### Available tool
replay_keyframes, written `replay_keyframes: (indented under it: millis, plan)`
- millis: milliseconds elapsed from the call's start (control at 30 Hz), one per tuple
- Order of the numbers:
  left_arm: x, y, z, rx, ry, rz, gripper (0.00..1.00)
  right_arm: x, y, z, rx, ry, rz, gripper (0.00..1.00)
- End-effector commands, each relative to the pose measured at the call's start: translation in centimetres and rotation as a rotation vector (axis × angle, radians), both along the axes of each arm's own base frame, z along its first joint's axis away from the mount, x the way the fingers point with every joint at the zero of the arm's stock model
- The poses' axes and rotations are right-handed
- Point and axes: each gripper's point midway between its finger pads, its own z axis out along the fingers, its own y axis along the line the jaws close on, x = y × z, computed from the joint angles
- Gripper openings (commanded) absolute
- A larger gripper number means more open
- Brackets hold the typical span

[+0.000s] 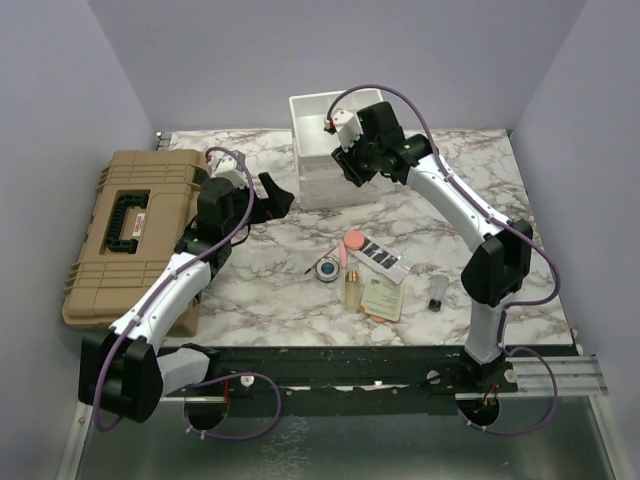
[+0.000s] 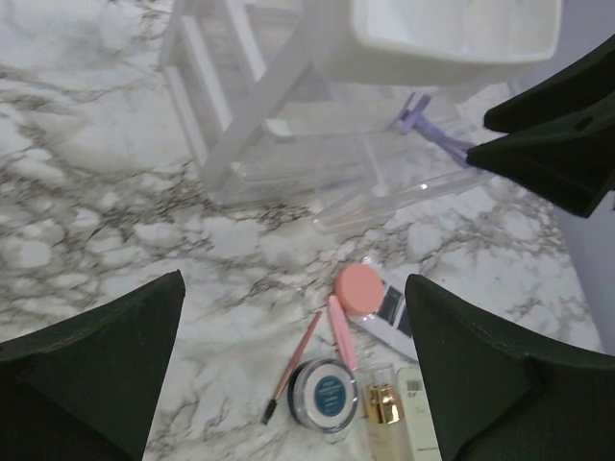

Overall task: Organize the makeup
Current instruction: Place the makeup tool in the drawer.

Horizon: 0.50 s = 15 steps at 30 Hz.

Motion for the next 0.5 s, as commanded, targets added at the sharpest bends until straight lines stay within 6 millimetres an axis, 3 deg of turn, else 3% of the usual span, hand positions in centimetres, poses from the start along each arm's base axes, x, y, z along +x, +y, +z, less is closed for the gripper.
replay_keyframes:
  millis: [0,133,333,467]
  plan:
    - [1.6,-3.9,4.9,-0.121,-0.11,-0.163,0.99,-0.3,-0.8,2.0,0.027,-0.045,-0.058,0.43]
    - [2.7,-5.6,5.1,-0.12,-0.103,-0.22,0.99,-1.0,-1.3,0.7,0.019,-0.004,-0.067,0.39]
    - [3.5,-6.9,3.7,-0.09,-0.072,-0.251,0.98,-1.3,-1.4,0.8,0.052,-0.031,-0.048,0.17]
    - [4.1,-7.3,2.7,-0.075,-0.047,-0.252,0.97,-0.4,-1.6,1.5,0.039,-0.09,-0.046,0.02]
